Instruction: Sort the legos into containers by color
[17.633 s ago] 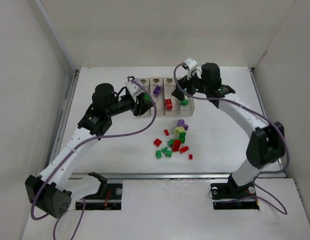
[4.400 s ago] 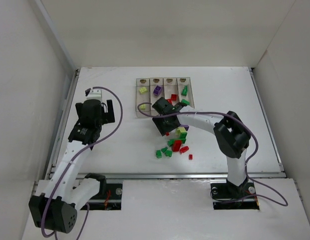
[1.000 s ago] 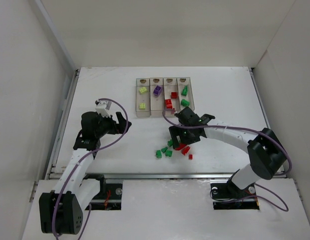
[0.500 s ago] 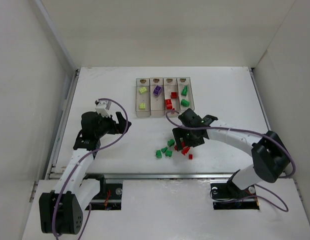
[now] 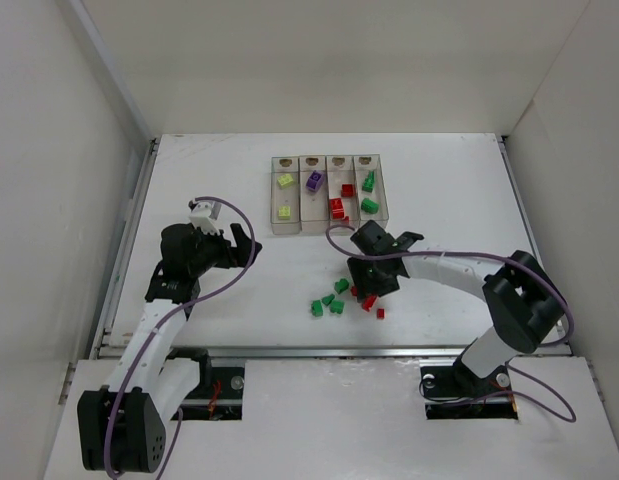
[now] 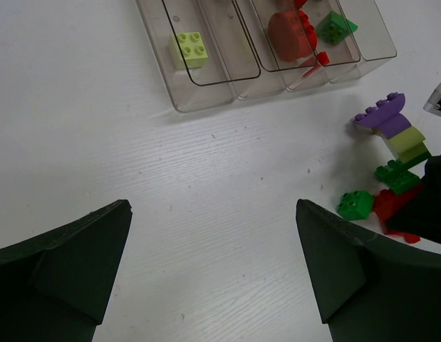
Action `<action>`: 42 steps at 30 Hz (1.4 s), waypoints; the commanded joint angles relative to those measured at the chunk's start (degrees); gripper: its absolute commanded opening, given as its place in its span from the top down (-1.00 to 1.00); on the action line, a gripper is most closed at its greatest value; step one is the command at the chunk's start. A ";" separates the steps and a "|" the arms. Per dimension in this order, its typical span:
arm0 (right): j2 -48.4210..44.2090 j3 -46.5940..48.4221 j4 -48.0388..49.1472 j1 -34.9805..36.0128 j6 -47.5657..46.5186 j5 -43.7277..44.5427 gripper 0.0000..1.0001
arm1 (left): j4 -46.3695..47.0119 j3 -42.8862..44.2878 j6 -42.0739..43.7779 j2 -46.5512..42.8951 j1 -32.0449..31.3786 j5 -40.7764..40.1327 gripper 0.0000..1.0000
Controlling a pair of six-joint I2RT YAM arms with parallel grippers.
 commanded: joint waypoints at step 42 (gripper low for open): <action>-8.78 20.61 1.58 4.81 -7.86 1.63 1.00 | 1.86 0.38 -0.07 -1.66 0.21 -0.24 -1.00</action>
